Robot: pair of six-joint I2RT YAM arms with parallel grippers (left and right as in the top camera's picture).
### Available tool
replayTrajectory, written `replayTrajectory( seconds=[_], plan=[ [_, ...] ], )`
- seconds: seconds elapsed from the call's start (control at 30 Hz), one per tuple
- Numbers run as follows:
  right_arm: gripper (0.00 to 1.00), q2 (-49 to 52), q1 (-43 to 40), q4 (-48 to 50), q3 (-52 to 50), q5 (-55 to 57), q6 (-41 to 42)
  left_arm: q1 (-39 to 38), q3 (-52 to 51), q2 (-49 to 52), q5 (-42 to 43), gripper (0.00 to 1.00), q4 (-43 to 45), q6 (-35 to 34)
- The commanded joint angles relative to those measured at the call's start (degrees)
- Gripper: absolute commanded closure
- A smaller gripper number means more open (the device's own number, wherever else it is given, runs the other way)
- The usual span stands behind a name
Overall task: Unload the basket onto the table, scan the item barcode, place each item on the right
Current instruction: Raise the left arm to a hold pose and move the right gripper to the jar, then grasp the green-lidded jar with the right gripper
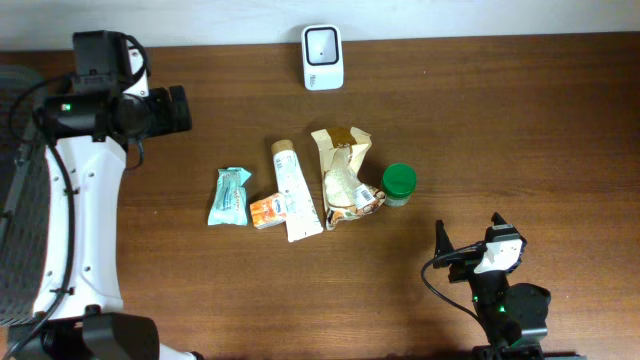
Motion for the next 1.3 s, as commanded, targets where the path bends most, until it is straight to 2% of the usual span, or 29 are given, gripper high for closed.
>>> replayTrajectory(
  seconds=[0.0,0.17,0.23,0.33,0.37,0.5,0.67,0.73,0.83,0.87,0.9,0.93,1.03,1.1,1.2,1.27],
  plan=[
    [0.02,-0.26,0.31,-0.26,-0.20,0.09,0.15,1.46,0.17,0.09,2.47,0.01,0.52,1.84],
    [0.02,-0.26,0.31,-0.66,-0.22,3.04,0.15,1.44,0.17,0.09,2.49,0.01,0.50,1.84],
    [0.02,-0.26,0.31,1.09,0.04,-0.44,0.15,1.44,0.17,0.09,2.49,0.01,0.50,1.84],
    [0.02,2.78,0.24,-4.59,9.88,-4.04,-1.18,1.44,0.17,0.09,2.49,0.01,0.50,1.84],
    [0.02,7.78,0.24,-7.96,16.65,-5.77,-4.17,1.44,0.17,0.09,2.49,0.01,0.50,1.84],
    [0.02,32.81,0.24,-21.24,41.75,-9.77,-7.17,1.44,0.17,0.09,2.49,0.01,0.50,1.84],
    [0.02,70.07,0.26,-49.48,80.72,-14.86,-10.14,1.44,0.17,0.09,2.49,0.01,0.50,1.84],
    [0.02,81.94,0.26,-56.50,92.91,-19.87,-10.10,1.44,0.17,0.09,2.49,0.01,0.50,1.84],
    [0.02,92.32,0.31,-54.84,95.08,-24.24,-9.25,1.44,0.17,0.09,2.49,0.01,0.50,1.84],
    [0.05,94.95,0.31,-55.52,95.08,-23.78,-9.25,1.44,0.17,0.09,2.49,0.01,0.50,1.84],
    [0.12,98.57,0.44,-57.55,95.06,-23.19,-9.20,1.44,0.17,0.09,2.49,0.01,0.50,1.84],
    [0.12,101.31,1.14,-58.99,95.06,-21.11,-7.43,1.44,0.17,0.09,2.49,0.01,0.50,1.84],
    [0.15,107.95,7.28,-60.46,95.06,-7.85,3.13,1.44,0.17,0.09,2.49,0.01,0.50,1.84],
    [0.18,109.04,10.25,-60.59,94.38,-5.73,8.85,1.44,0.17,0.09,2.49,0.01,0.50,1.84],
    [0.19,109.09,13.07,-60.59,91.56,4.20,18.14,1.44,0.17,0.09,2.49,0.00,0.50,1.84],
    [0.19,109.09,13.09,-59.93,89.42,4.98,20.83,1.44,0.17,0.09,2.49,0.01,0.50,1.84]
  ],
)
